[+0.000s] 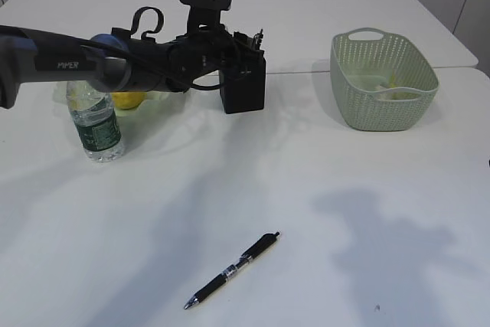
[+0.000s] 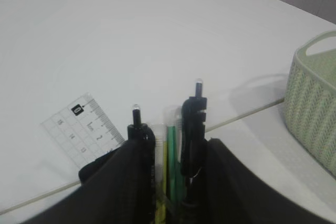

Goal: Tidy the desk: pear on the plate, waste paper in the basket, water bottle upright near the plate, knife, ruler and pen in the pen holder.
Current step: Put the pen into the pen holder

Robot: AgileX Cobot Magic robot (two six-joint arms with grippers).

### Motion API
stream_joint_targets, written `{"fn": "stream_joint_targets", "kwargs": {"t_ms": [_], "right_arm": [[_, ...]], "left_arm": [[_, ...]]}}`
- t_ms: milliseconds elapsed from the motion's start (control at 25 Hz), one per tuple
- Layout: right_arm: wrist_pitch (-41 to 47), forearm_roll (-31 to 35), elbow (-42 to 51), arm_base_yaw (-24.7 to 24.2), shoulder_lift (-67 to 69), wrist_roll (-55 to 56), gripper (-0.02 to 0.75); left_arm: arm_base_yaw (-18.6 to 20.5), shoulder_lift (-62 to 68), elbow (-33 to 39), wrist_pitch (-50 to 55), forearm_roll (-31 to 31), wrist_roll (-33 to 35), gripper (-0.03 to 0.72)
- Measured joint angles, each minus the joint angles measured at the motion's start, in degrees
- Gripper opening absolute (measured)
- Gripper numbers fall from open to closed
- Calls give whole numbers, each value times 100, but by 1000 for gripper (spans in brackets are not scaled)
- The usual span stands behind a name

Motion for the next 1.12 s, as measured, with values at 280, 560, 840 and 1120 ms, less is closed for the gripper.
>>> {"fn": "stream_joint_targets", "kwargs": {"t_ms": [280,560,840,1120], "right_arm": [[-10,0,0,0,0,0,314],[-80,0,0,0,0,0,314],[-91,0,0,0,0,0,314],[-91,0,0,0,0,0,314]], "left_arm": [[0,-118,0,75,0,0,309],[0,-433,0,677,535,0,309],[0,-956,0,1260,1169,0,309],[13,-1540,0,2430,1440,0,284]]}}
